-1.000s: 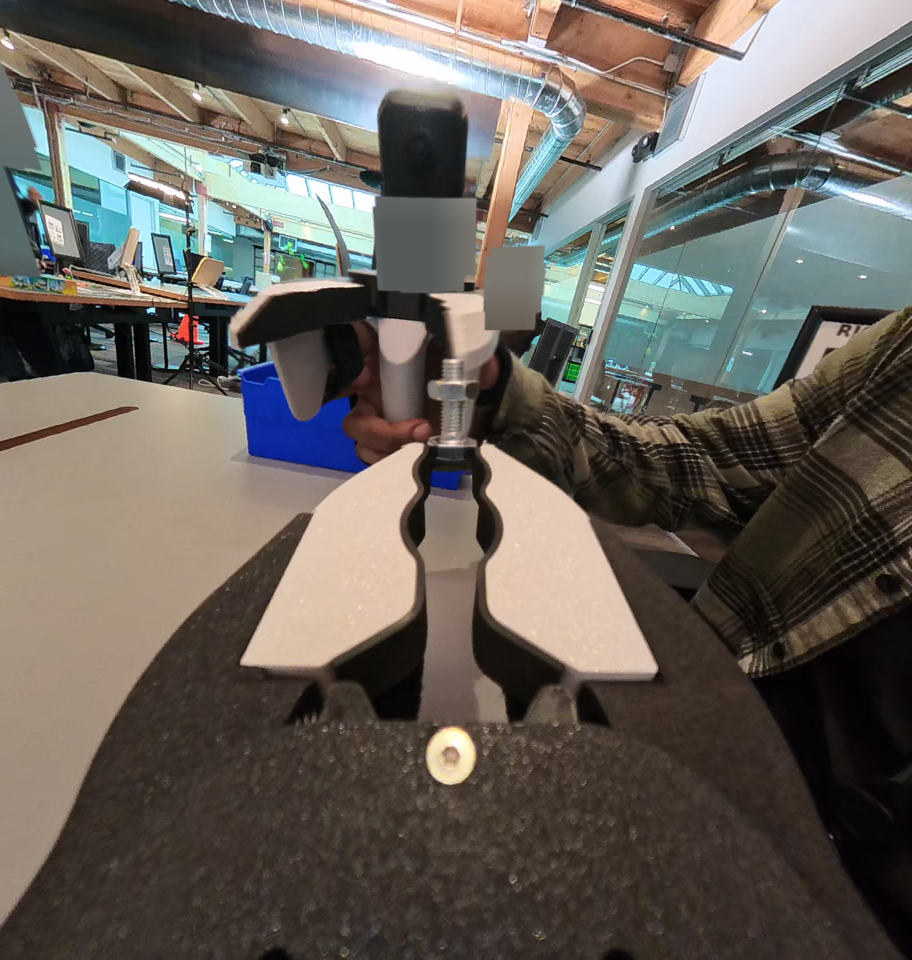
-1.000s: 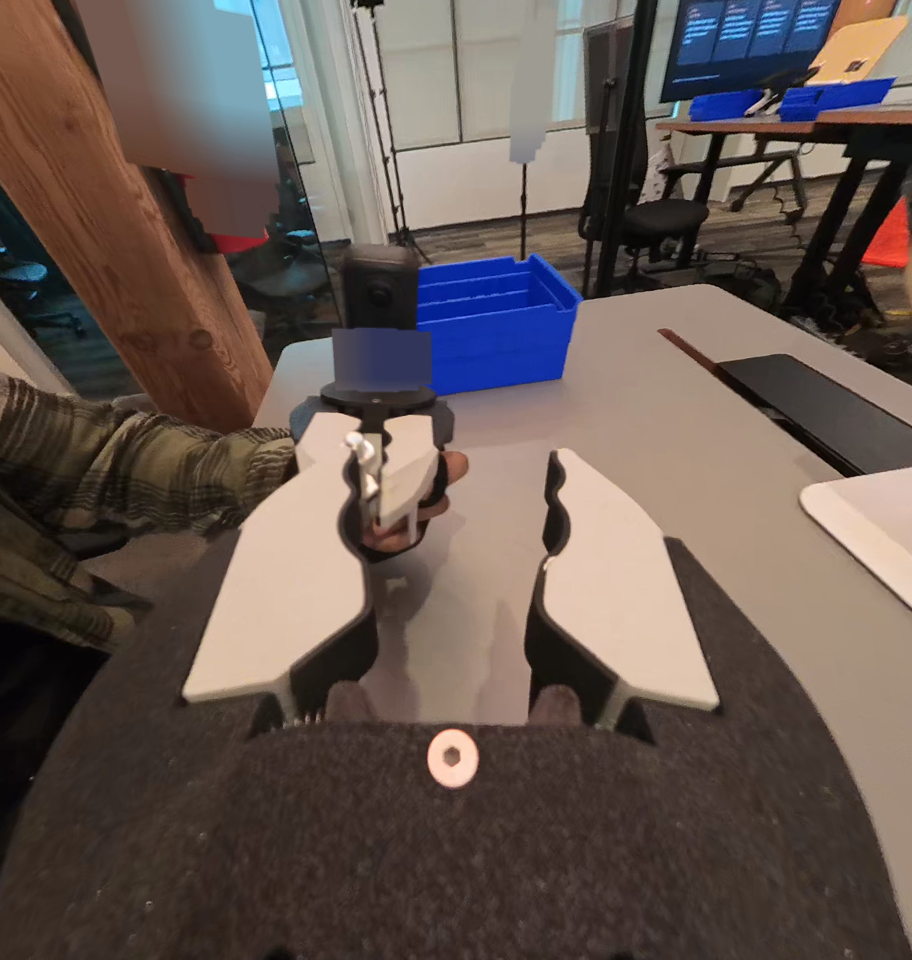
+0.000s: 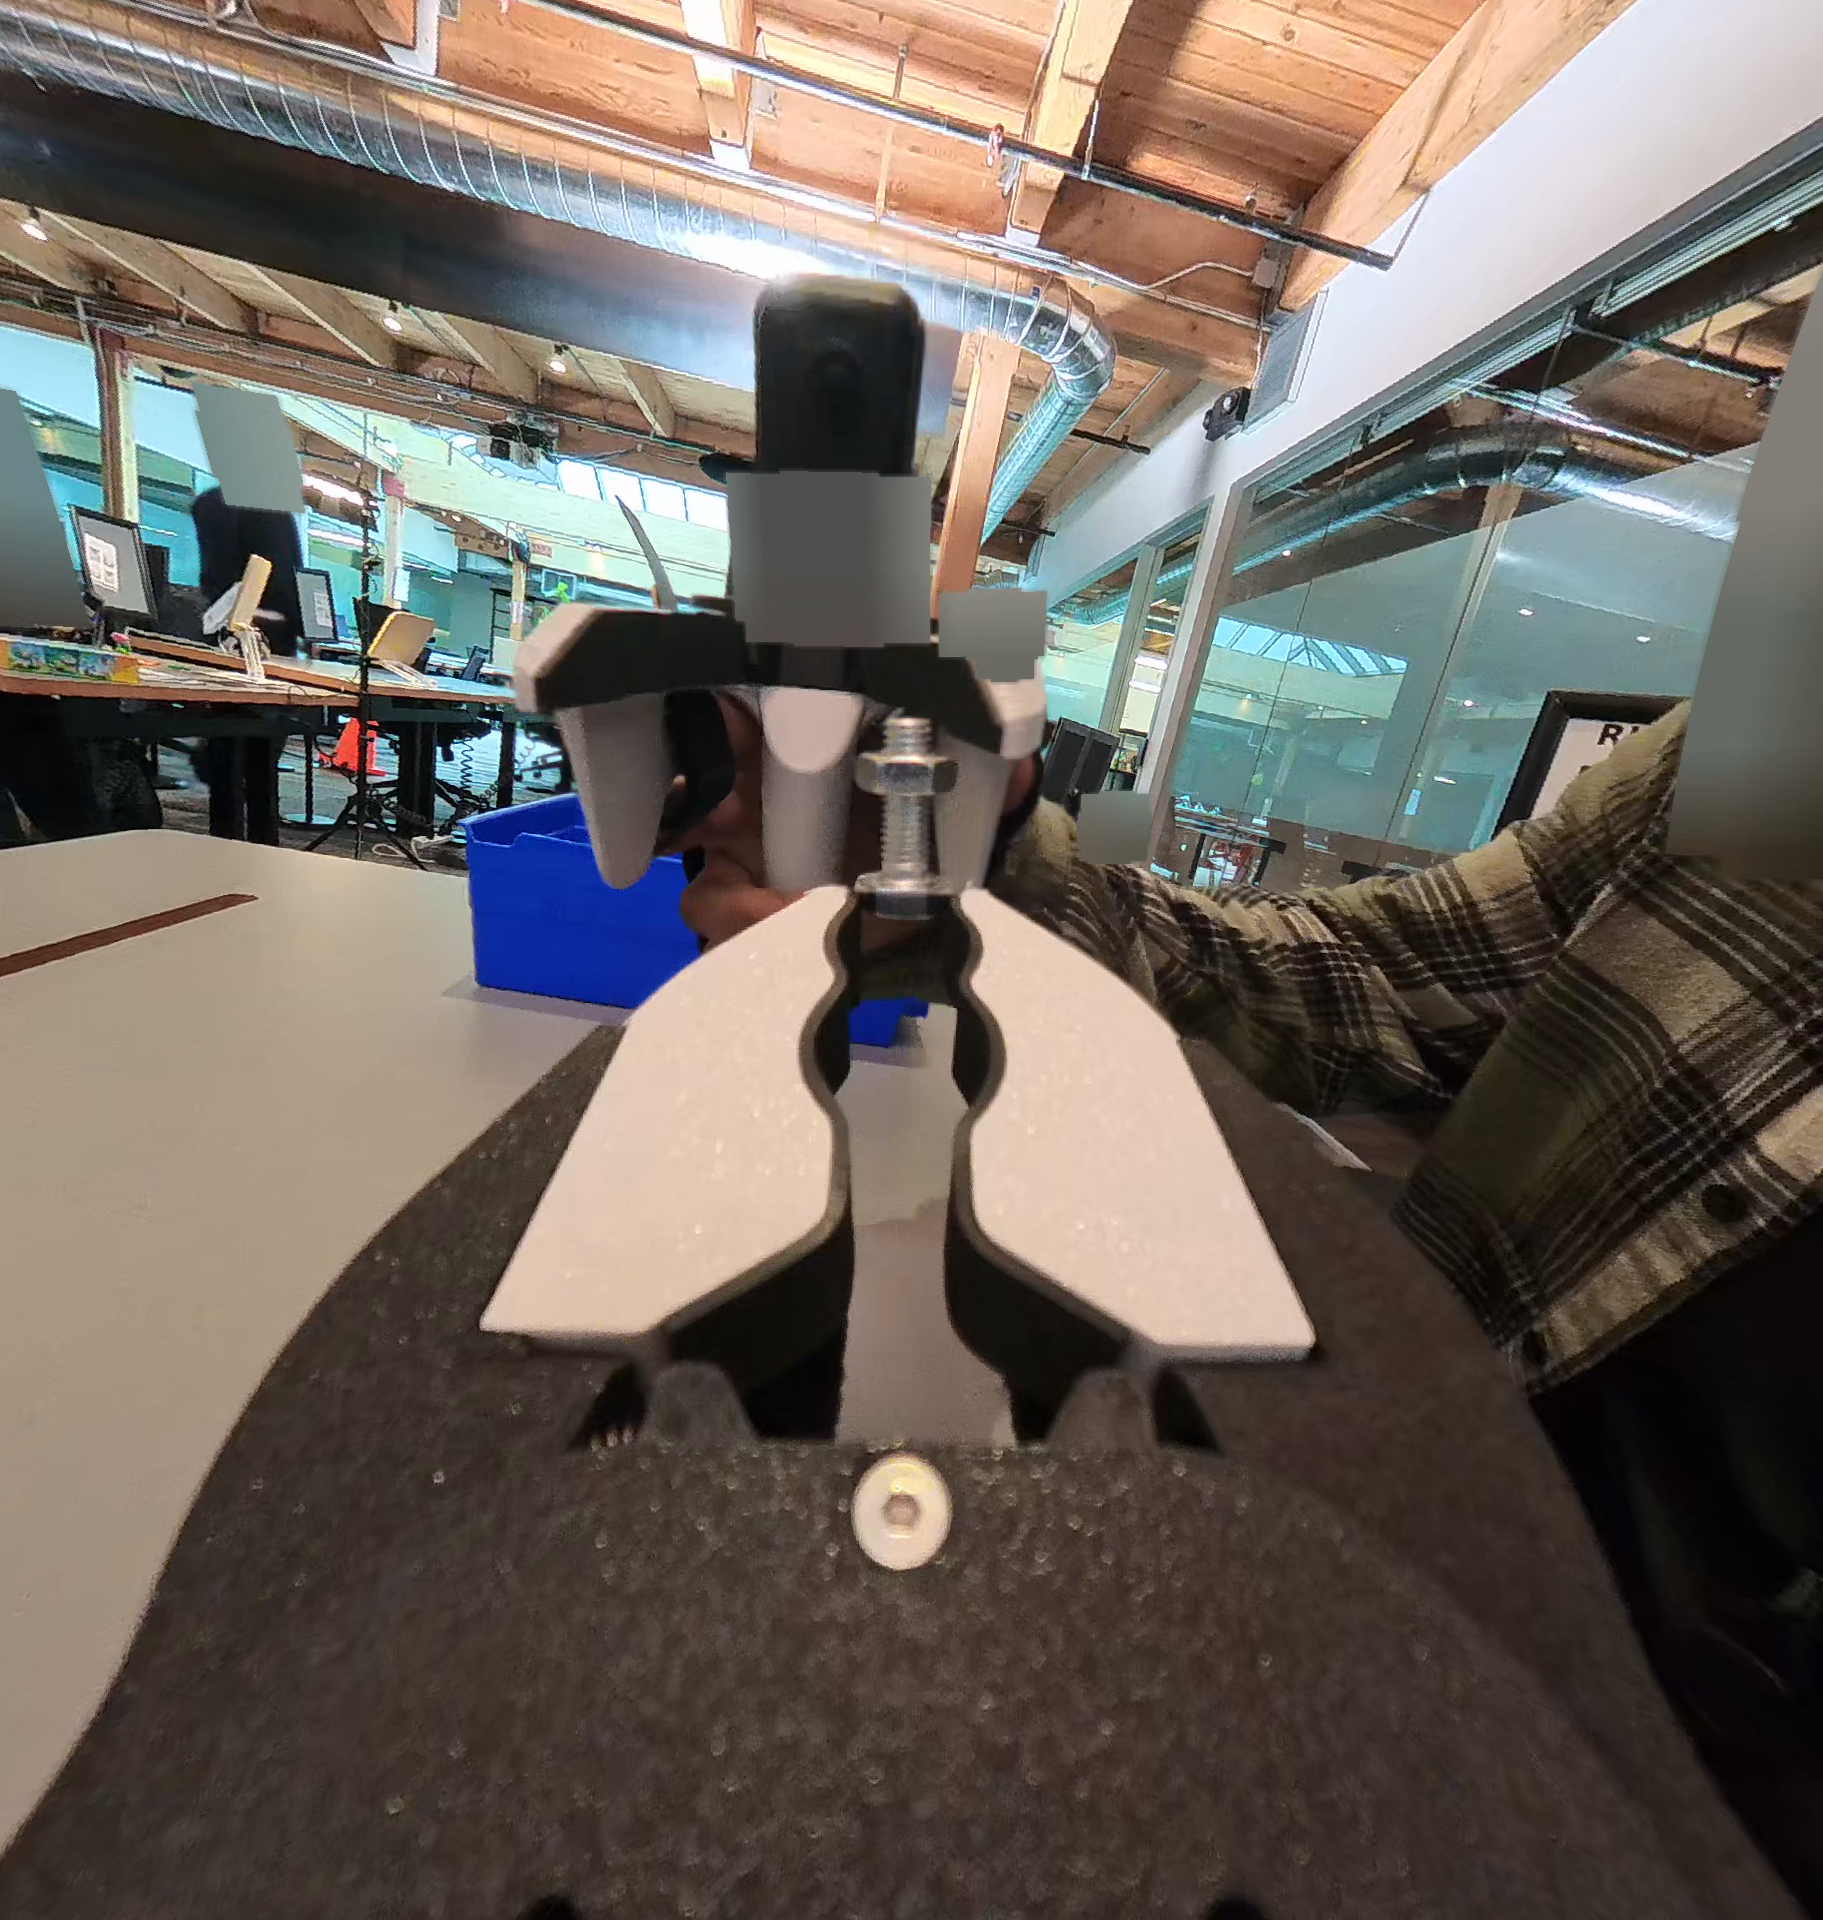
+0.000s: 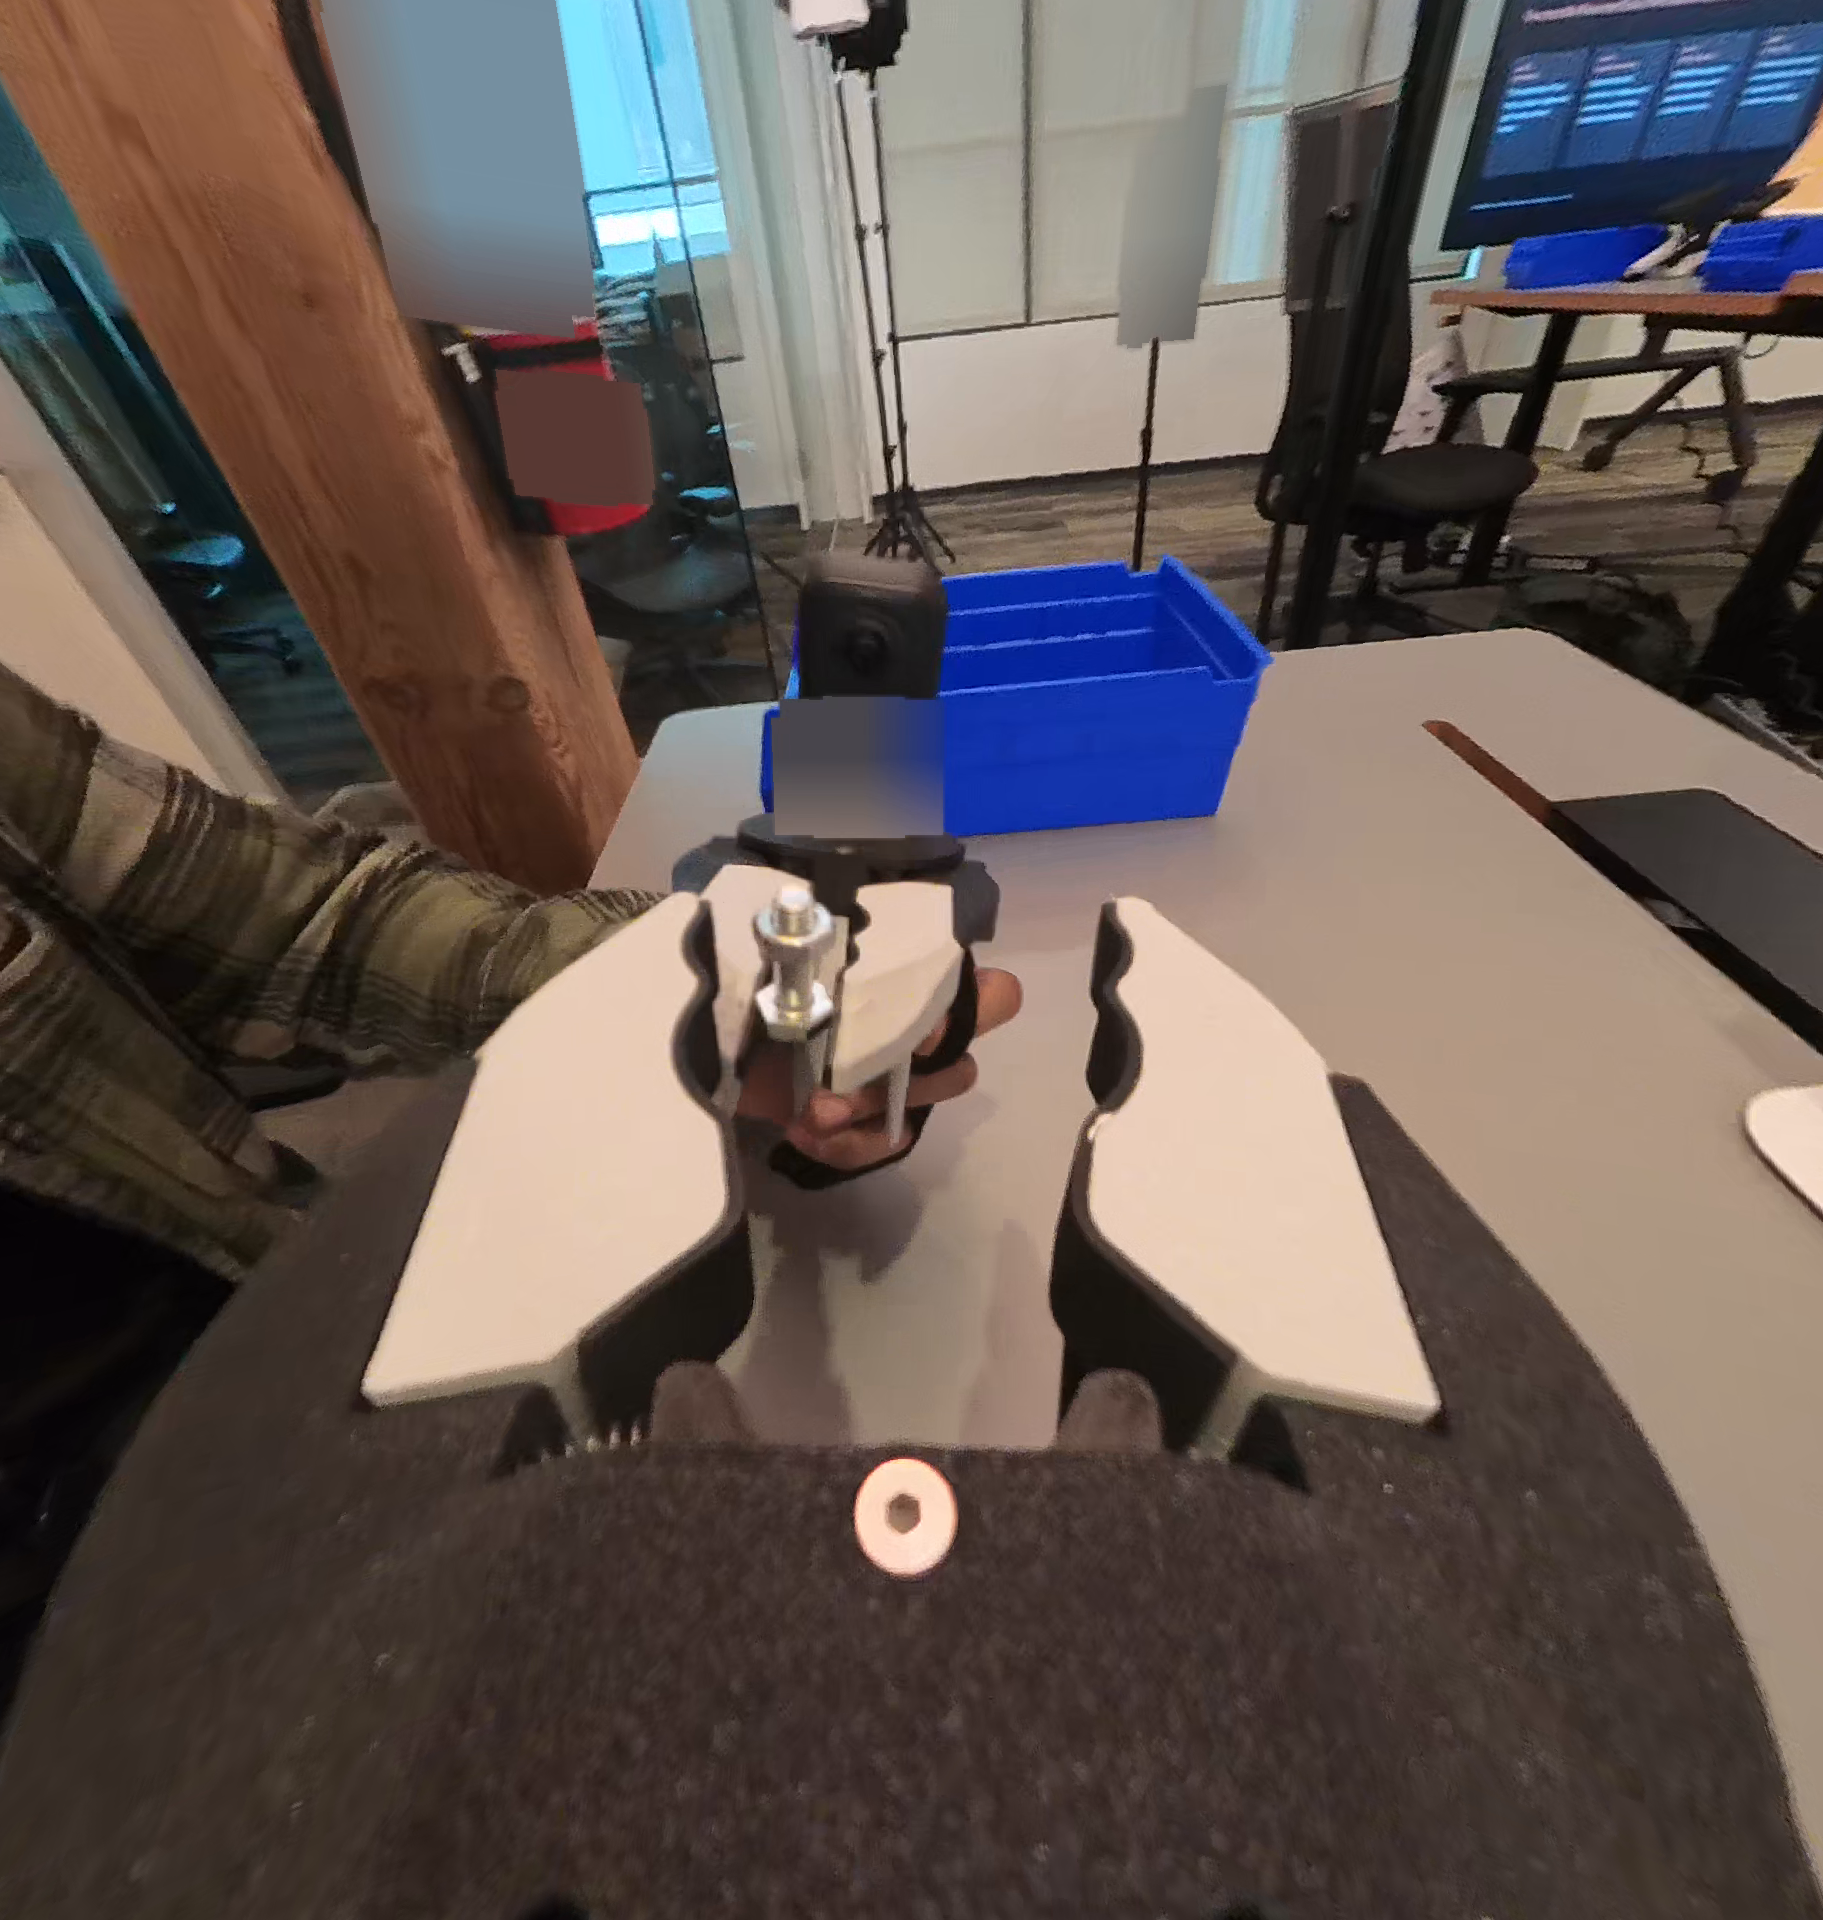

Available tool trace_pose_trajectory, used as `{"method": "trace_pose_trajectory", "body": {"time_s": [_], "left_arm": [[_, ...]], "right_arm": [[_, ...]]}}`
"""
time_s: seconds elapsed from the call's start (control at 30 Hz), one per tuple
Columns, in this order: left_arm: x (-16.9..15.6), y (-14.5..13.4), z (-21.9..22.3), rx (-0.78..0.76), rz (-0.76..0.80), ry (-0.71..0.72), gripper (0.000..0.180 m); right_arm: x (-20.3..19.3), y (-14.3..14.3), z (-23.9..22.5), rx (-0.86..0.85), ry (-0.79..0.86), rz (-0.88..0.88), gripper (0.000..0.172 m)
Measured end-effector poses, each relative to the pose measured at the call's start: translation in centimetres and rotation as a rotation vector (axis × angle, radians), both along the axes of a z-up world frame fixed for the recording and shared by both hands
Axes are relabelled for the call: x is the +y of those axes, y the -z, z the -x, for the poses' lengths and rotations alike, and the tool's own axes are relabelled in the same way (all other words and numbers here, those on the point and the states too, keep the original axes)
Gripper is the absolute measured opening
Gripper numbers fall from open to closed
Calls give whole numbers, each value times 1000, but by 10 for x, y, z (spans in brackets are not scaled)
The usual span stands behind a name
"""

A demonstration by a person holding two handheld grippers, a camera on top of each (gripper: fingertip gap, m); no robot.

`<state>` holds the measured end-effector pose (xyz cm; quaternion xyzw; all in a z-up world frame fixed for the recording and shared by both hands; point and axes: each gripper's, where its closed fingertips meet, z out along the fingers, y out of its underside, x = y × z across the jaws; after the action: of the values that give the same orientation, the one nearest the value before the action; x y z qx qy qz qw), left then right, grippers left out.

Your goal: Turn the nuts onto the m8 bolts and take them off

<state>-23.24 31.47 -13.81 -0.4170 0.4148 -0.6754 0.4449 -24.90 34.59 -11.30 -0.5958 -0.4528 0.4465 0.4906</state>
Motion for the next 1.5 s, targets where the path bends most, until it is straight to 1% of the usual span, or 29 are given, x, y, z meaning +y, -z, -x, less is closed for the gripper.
{"method": "trace_pose_trajectory", "body": {"time_s": [0.07, 0.1, 0.2, 0.27, 0.33, 0.43, 0.5, 0.63, 0.77, 0.83, 0.87, 0.93, 1.0, 1.1, 1.2, 1.27, 1.3, 1.37, 1.43, 1.5], "left_arm": [[-3, 0, 0, -3, -9, 5, 15], [-2, 0, 0, 0, -10, -1, 15], [1, -3, 6, -23, -1, -9, 15], [3, -4, 7, -21, -3, -14, 15], [2, -4, 5, -19, -1, -12, 15], [-1, -2, 3, -6, -15, -8, 15], [-1, -2, 4, -10, -16, -10, 15], [2, -2, 5, -11, -8, -17, 15], [-1, -1, 1, -3, -13, -4, 15], [-3, -1, 1, -3, -19, -1, 15], [-2, -1, 2, -3, -18, -6, 15], [0, -2, 5, -13, -13, -11, 15], [2, -2, 6, -11, -16, -22, 15], [1, -3, 5, -15, -13, -11, 15], [-2, -2, 3, -11, -24, -5, 15], [-2, -2, 4, -10, -23, -8, 15], [-1, -2, 5, -12, -21, -9, 15], [0, -2, 6, -10, -21, -17, 14], [0, -3, 5, -15, -19, -11, 15], [-1, -3, 4, -13, -20, -5, 15]], "right_arm": [[2, 6, 6, -40, 5, -7, 69], [5, 7, 4, -45, 14, -5, 73], [14, 8, -13, -33, 56, 5, 69], [12, 2, -17, 4, 47, 22, 69], [5, -3, -9, 20, 17, 15, 70], [1, -1, 5, -8, -9, 3, 71], [7, 4, 3, -42, 18, -1, 73], [13, -1, -16, 5, 50, 15, 68], [0, -3, 0, -6, -4, 3, 71], [3, 2, 5, -44, 7, -11, 70], [7, 3, 2, -46, 20, -12, 74], [12, 2, -8, -35, 37, 4, 68], [13, -3, -16, 0, 43, 9, 68], [5, -9, -9, 11, 11, -4, 68], [0, -3, 6, -21, -21, -7, 70], [8, 1, 3, -40, 8, -5, 72], [12, 1, -3, -35, 24, -2, 69], [16, -2, -14, -8, 42, 12, 69], [12, -6, -16, 10, 34, 16, 69], [5, -7, -7, 1, -1, 6, 70]]}}
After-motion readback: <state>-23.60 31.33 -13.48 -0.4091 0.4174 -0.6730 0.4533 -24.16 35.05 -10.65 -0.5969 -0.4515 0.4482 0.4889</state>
